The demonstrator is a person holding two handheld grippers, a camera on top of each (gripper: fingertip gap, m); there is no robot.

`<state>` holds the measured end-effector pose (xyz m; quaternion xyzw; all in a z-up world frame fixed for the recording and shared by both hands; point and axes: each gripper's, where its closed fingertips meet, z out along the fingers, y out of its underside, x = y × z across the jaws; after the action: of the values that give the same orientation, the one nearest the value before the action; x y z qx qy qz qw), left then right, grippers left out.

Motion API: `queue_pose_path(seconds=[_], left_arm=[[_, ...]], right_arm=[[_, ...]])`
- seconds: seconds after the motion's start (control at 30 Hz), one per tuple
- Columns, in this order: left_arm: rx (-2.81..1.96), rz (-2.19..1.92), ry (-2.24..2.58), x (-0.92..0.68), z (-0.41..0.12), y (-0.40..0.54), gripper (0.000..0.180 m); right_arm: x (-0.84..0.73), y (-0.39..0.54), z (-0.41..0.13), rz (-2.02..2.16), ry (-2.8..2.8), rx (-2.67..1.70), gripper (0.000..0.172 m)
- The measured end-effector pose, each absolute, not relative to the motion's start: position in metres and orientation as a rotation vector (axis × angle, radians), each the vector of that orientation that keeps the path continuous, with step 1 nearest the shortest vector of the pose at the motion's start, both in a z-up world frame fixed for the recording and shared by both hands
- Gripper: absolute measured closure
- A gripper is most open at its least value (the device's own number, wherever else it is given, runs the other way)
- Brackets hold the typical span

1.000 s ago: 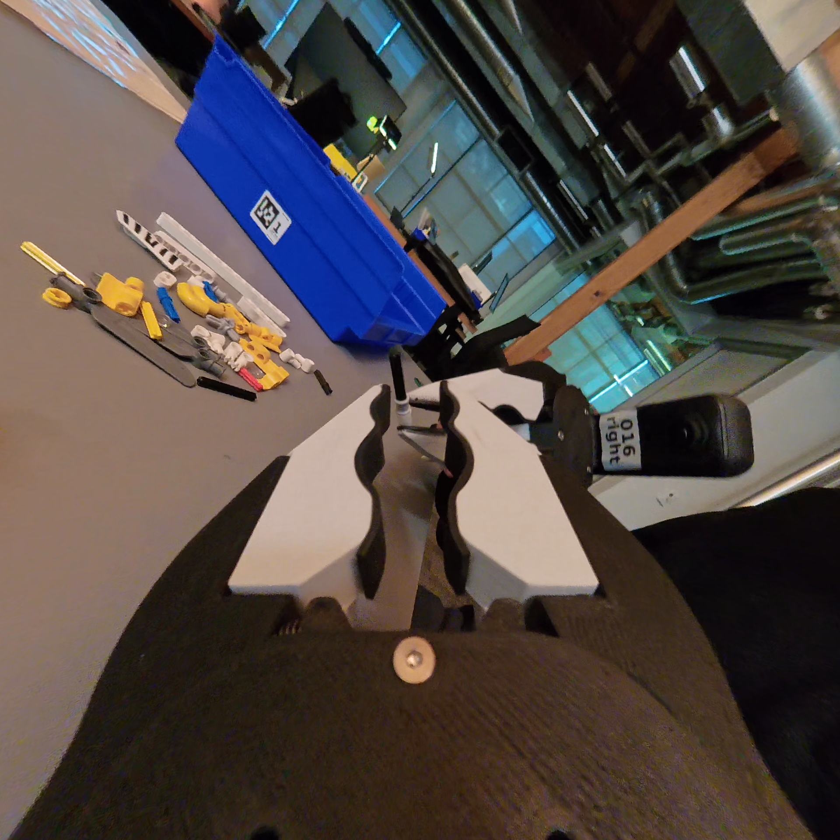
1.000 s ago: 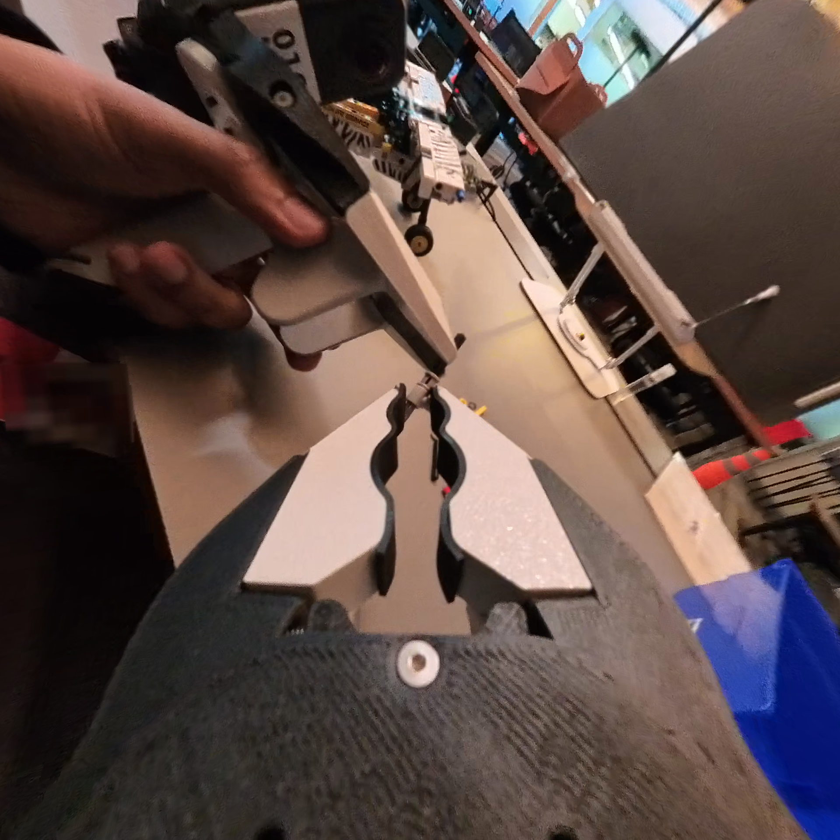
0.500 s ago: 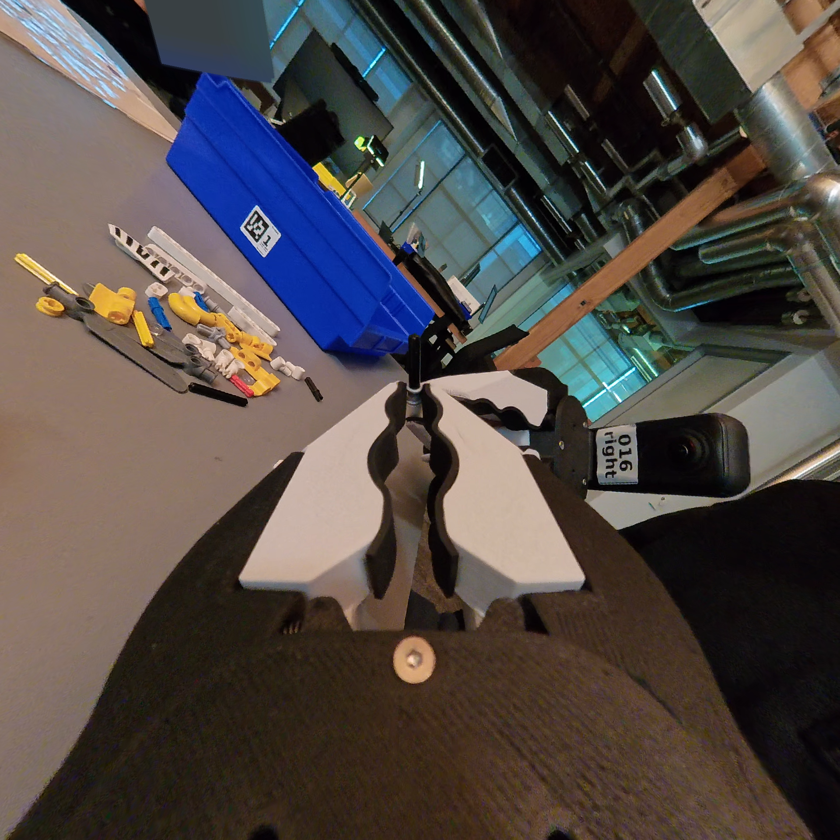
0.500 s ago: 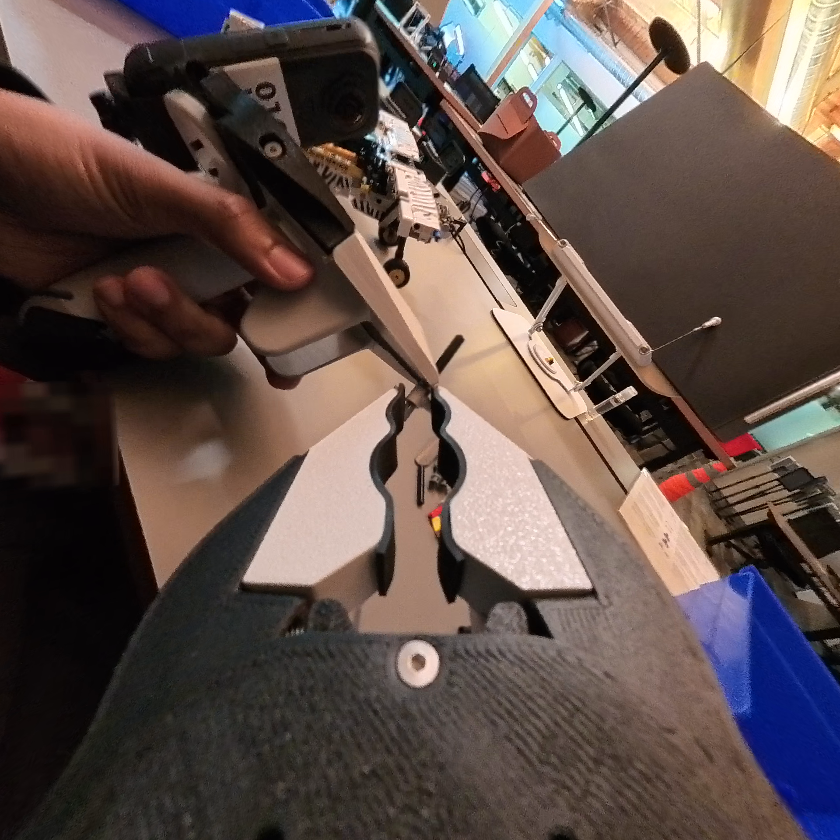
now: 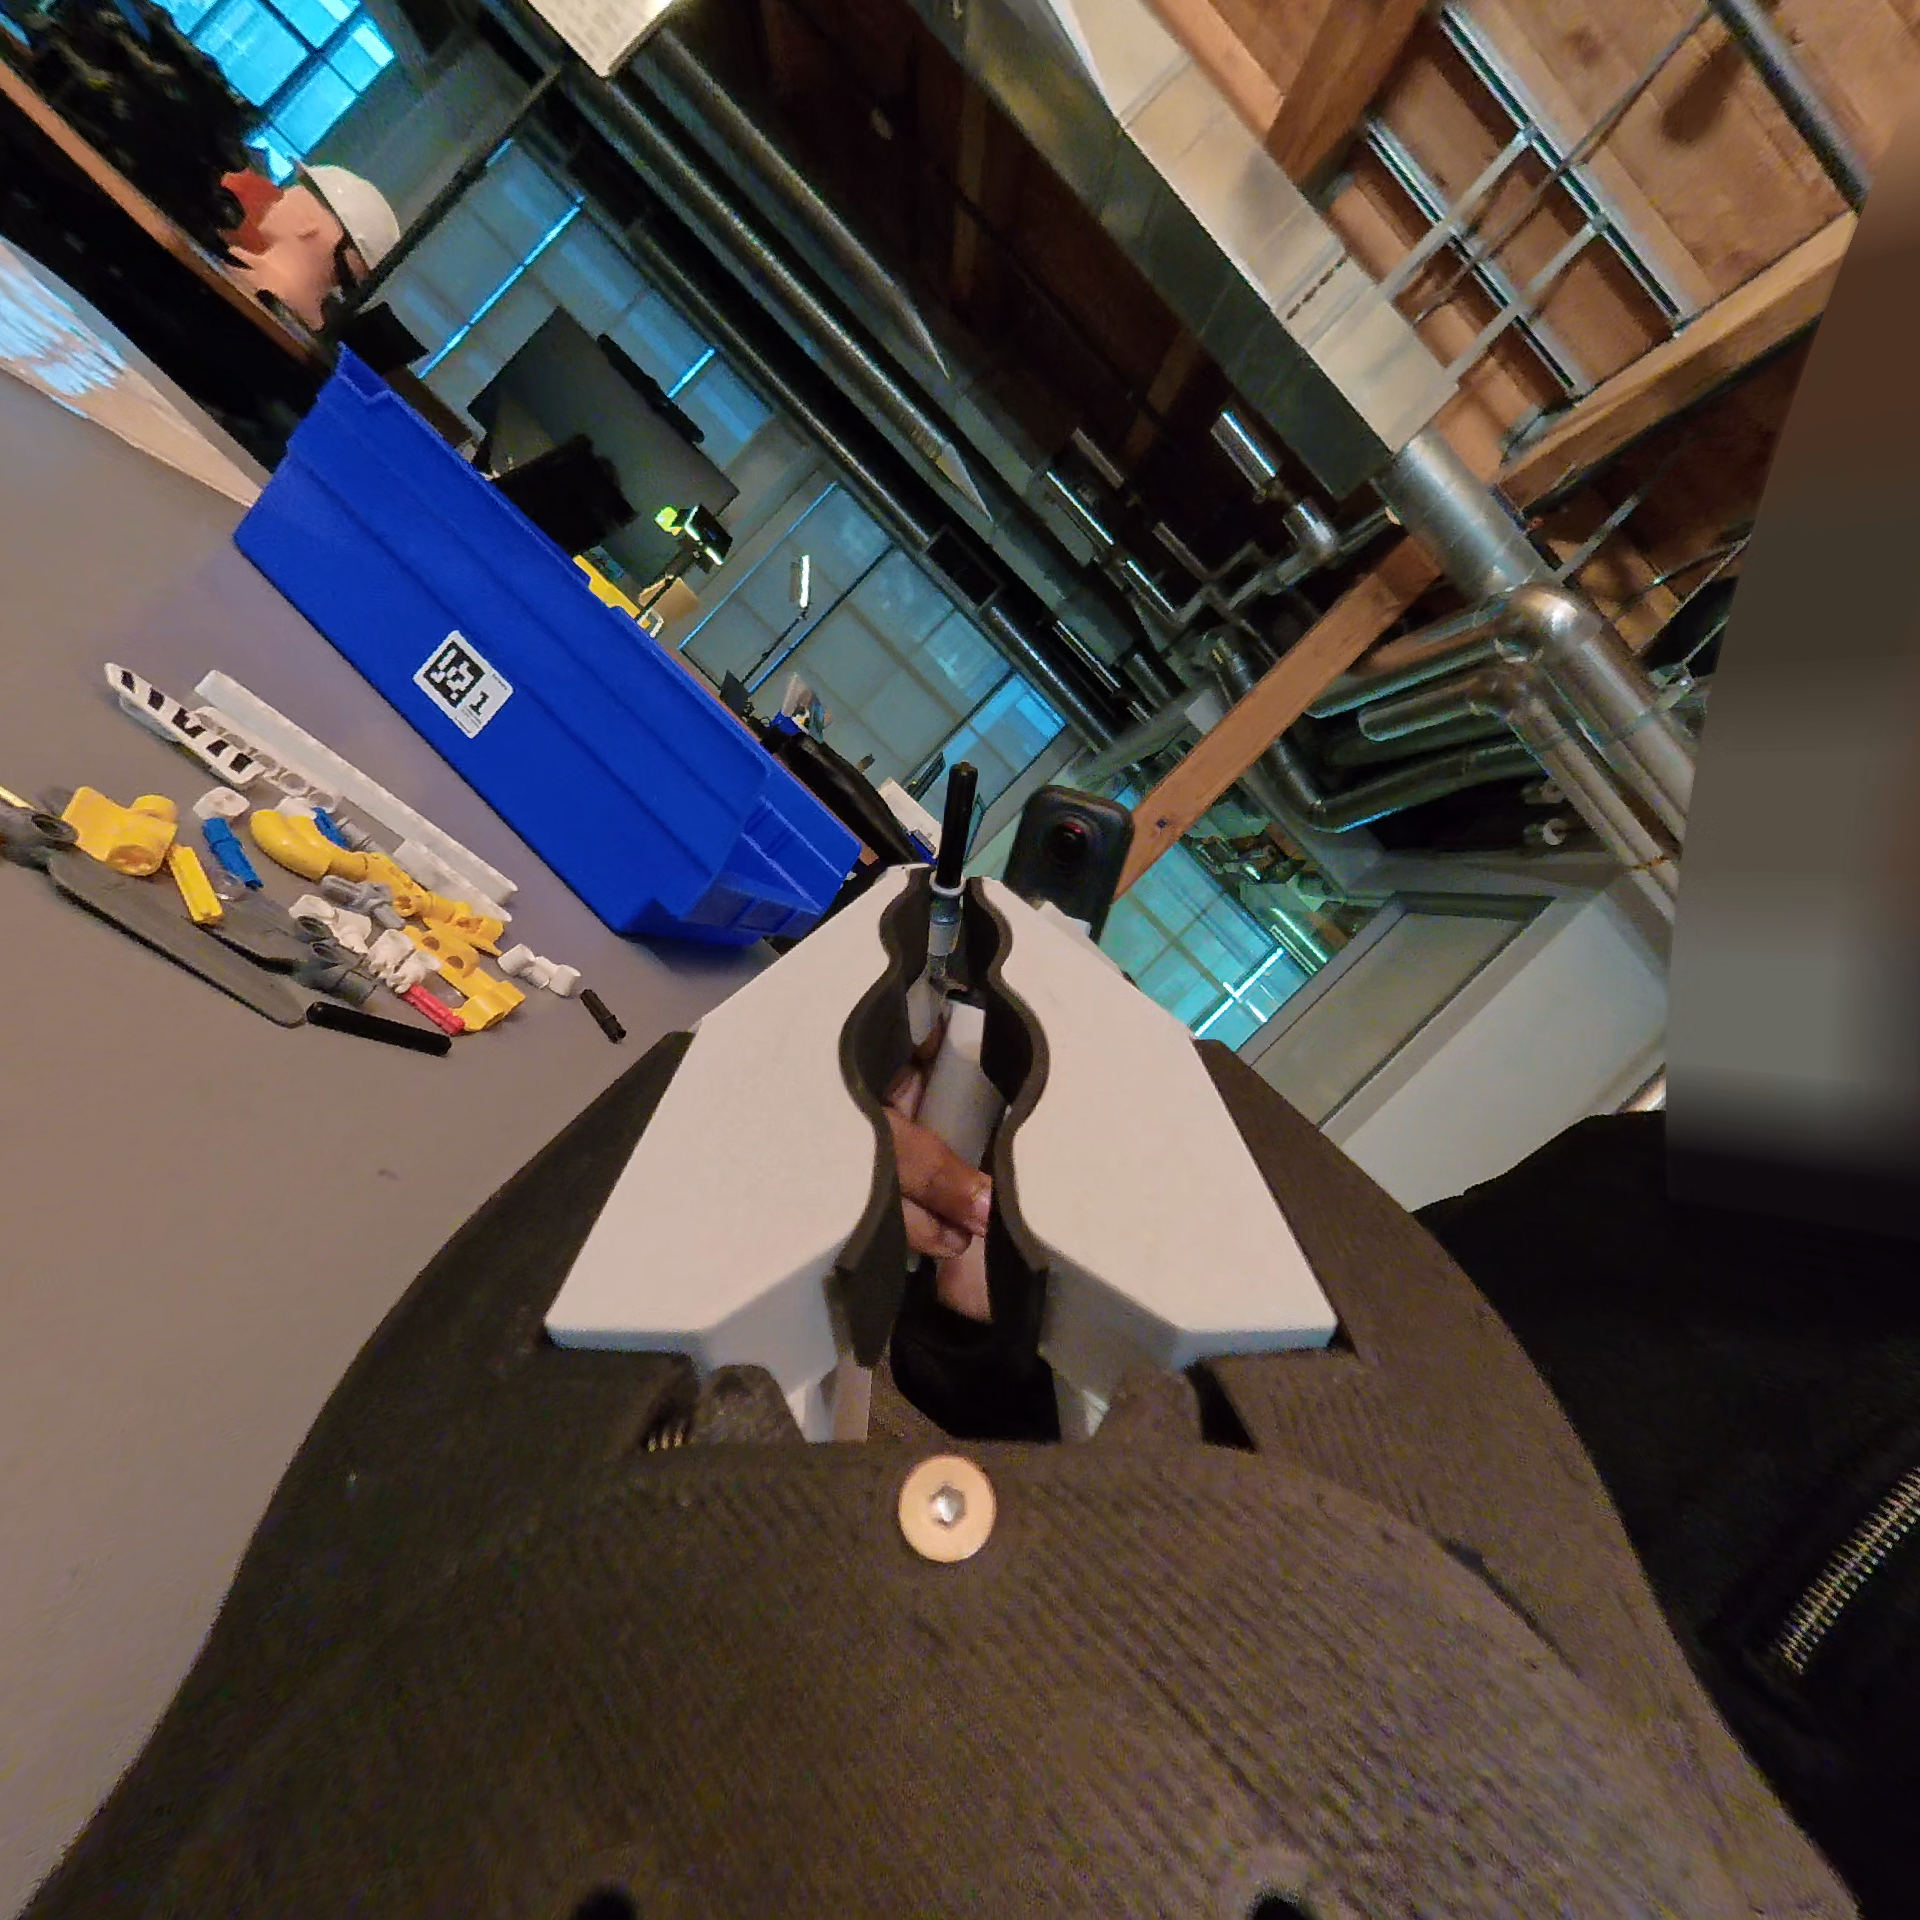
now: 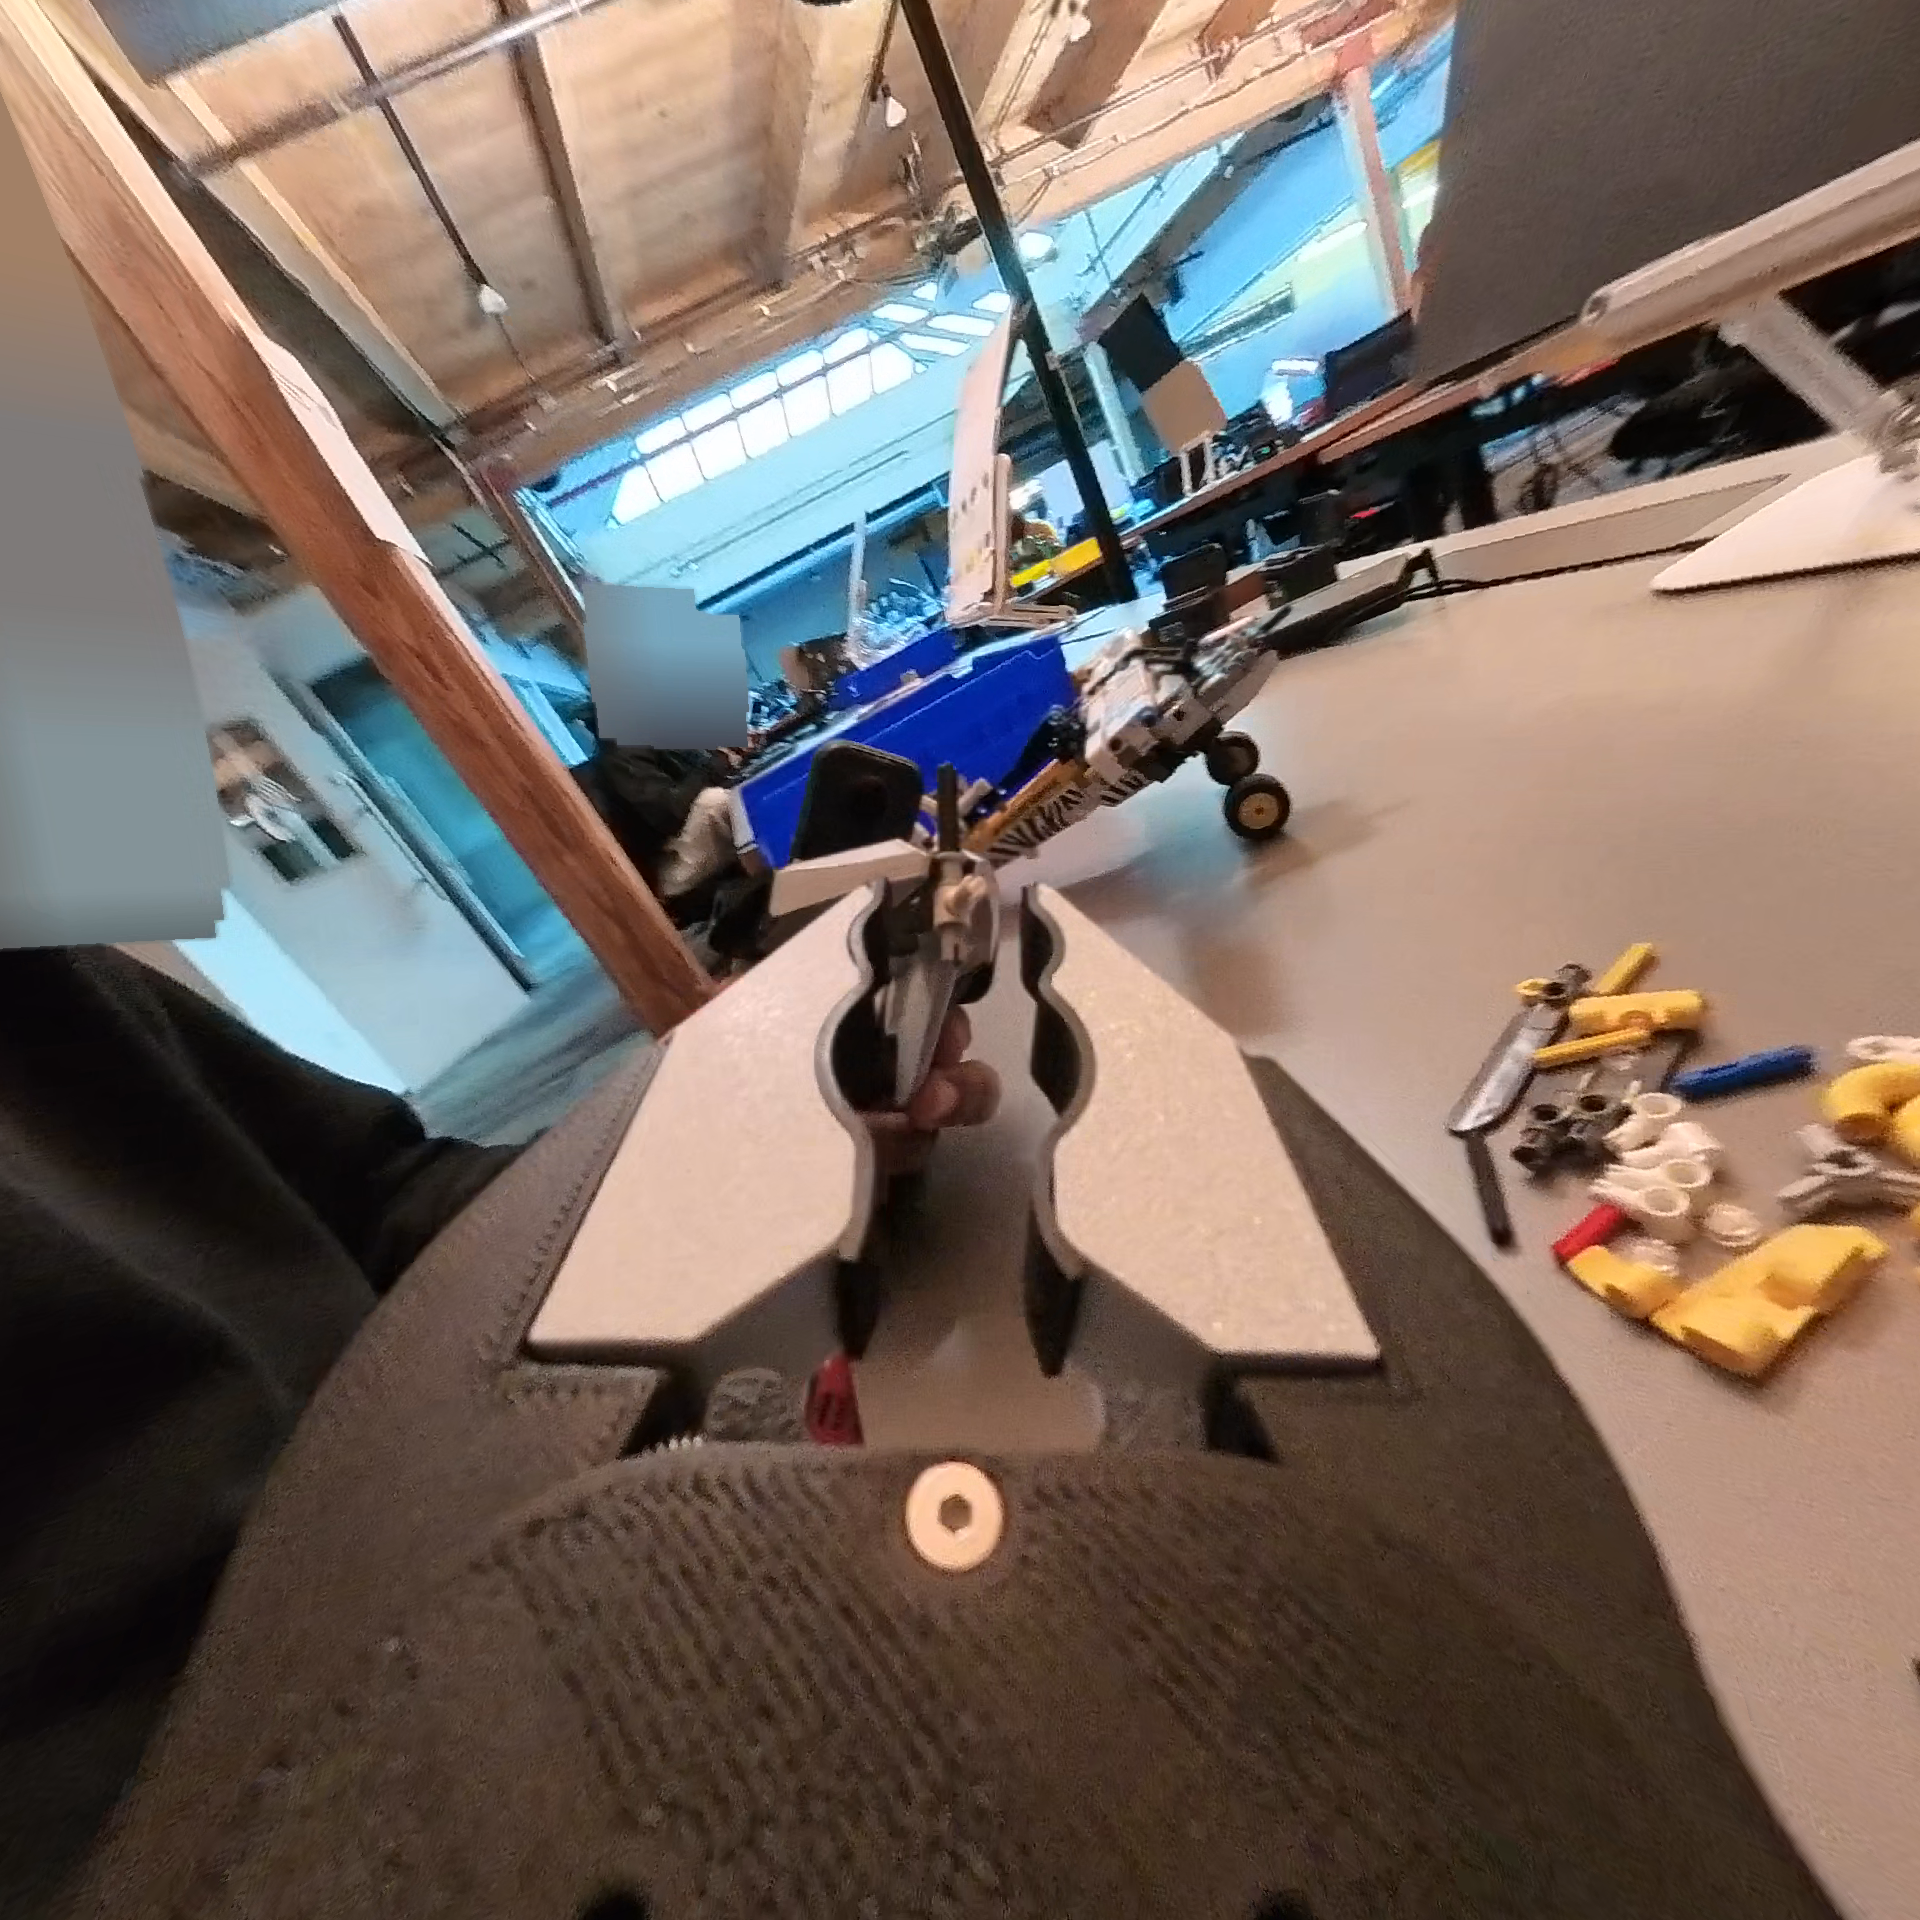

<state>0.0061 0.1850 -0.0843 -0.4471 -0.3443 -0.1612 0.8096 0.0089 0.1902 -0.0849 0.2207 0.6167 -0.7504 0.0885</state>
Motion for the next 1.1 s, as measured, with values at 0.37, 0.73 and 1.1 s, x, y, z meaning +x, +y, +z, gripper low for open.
queue_pose_path(seconds=[0.37,0.73,1.1], left_arm=[[-0.930,-0.339,-0.659,0.017,-0.076,0.189,0.178],[-0.875,-0.266,-0.640,0.021,-0.069,0.184,0.180],[-0.816,-0.254,-0.675,0.020,-0.066,0.180,0.180]], right_arm=[[0.021,0.179,-0.085,-2.183,1.795,0.596,0.167],[0.028,0.177,-0.077,-2.192,1.716,0.585,0.168],[0.030,0.179,-0.076,-2.162,1.656,0.597,0.168]])
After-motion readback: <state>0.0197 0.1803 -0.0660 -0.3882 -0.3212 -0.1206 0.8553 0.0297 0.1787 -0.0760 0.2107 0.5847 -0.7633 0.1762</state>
